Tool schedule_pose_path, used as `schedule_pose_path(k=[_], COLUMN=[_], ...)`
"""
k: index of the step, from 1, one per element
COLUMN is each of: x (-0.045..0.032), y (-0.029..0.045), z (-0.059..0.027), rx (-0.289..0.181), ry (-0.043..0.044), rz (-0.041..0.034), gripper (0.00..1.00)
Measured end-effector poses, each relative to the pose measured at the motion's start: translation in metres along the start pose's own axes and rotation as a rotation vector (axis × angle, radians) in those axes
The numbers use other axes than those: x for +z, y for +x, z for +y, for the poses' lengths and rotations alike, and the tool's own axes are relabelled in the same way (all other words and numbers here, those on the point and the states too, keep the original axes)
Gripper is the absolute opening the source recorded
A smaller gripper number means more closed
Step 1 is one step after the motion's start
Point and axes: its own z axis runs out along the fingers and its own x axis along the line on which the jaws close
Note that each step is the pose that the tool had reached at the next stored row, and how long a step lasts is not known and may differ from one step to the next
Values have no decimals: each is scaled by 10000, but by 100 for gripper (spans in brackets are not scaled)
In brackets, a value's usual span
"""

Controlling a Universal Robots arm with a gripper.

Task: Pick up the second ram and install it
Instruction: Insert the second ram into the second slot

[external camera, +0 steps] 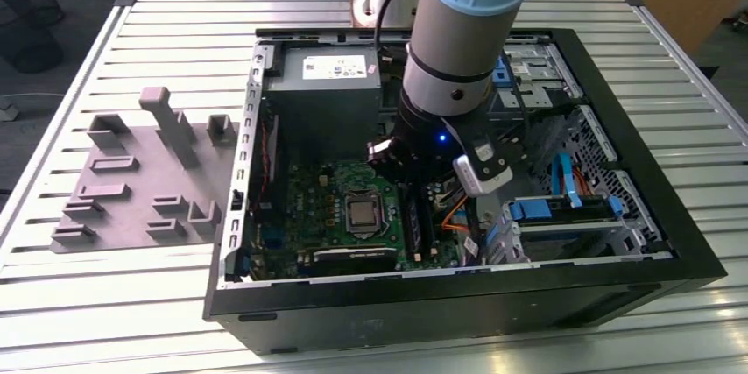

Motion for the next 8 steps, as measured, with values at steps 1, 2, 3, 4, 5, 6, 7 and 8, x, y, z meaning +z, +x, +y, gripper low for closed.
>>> schedule_pose_path(k=[1, 2, 3, 4, 5, 6, 7, 8], x=[0, -1, -1, -1, -1, -1, -1, -1], y=[0, 0, 0, 0, 0, 0, 0, 0], z=[0, 0, 0, 0, 0, 0, 0, 0], rx=[0, 0, -10, -27, -38, -40, -48, -56], ry=[1, 1, 1, 2, 3, 4, 3, 5], rz=[1, 1, 1, 0, 0, -1, 0, 0], gripper=[14, 14, 14, 14, 14, 14, 14, 14])
